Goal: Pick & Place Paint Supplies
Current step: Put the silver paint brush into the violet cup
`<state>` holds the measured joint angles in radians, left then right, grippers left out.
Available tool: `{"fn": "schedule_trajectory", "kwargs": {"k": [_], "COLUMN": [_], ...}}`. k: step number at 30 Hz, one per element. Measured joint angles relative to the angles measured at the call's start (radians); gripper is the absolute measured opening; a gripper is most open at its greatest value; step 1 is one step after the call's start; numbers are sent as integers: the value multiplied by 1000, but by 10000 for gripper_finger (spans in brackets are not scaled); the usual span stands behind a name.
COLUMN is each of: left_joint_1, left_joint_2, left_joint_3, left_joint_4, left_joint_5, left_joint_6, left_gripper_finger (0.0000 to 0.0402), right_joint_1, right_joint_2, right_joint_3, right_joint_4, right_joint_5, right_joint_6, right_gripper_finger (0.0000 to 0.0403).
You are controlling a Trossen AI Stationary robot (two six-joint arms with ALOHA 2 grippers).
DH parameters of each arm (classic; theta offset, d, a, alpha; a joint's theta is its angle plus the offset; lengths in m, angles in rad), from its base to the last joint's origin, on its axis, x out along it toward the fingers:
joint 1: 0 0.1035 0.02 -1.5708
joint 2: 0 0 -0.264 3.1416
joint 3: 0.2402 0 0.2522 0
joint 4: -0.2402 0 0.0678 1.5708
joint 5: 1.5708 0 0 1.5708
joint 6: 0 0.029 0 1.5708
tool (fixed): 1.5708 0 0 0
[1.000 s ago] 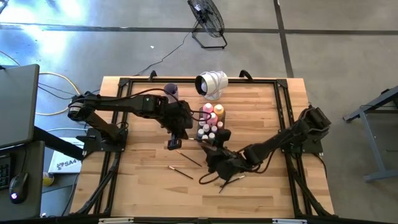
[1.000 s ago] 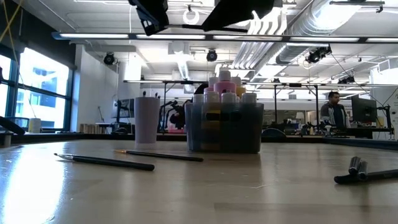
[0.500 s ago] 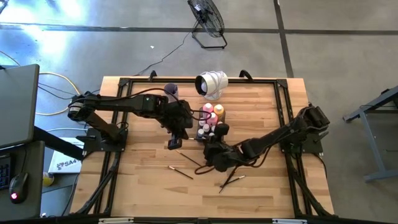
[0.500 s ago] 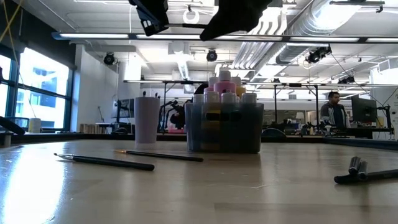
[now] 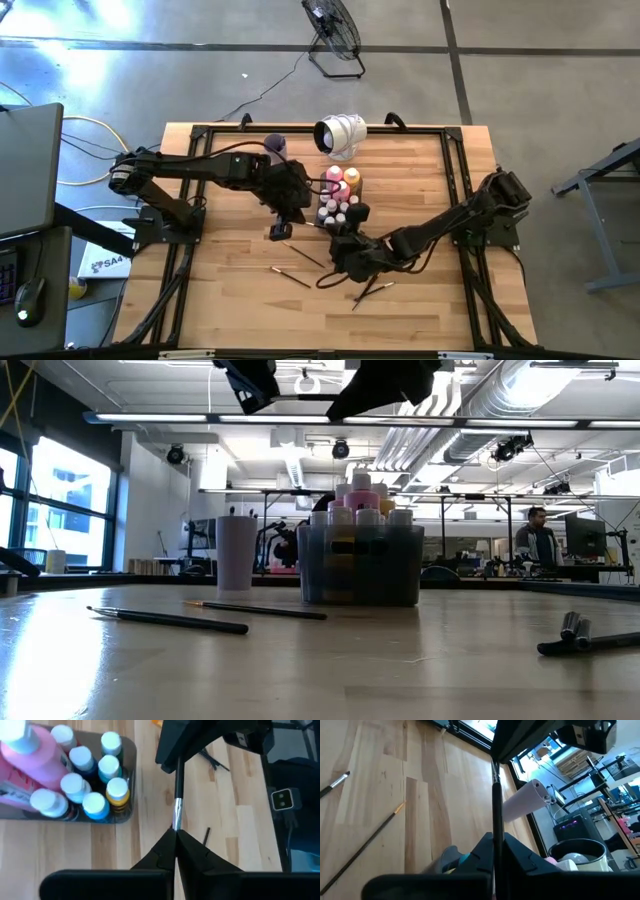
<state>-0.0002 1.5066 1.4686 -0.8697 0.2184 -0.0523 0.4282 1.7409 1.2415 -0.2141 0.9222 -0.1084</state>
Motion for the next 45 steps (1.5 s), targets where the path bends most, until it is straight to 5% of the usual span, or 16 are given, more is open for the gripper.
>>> {"fn": "schedule_trajectory", "kwargs": {"k": [8,14,23,30,35,45], "left_joint_1": [10,91,196,215,216,214], "left_joint_2": [2,1,1,-44,-186,-572], "left_joint_3": [1,1,1,-108,-367,-1007], "left_joint_4": [20,-158,-228,-269,-14,1139], "left_joint_5": [-193,-200,20,49,59,188], "left_joint_6": [108,124,155,215,185,80], "left_gripper_finger": [77,118,73,13,5,1], "right_joint_1": [0,10,17,17,3,-16], "right_joint_2": [-6,-17,-103,-169,-168,-167], "right_joint_3": [0,0,0,1,1,1], "right_joint_4": [-91,-235,-306,-290,-232,-163], "right_joint_5": [-30,-18,-46,-69,-154,-266], "right_joint_6": [66,166,220,242,237,185], "right_gripper_finger": [6,6,6,6,6,6]}}
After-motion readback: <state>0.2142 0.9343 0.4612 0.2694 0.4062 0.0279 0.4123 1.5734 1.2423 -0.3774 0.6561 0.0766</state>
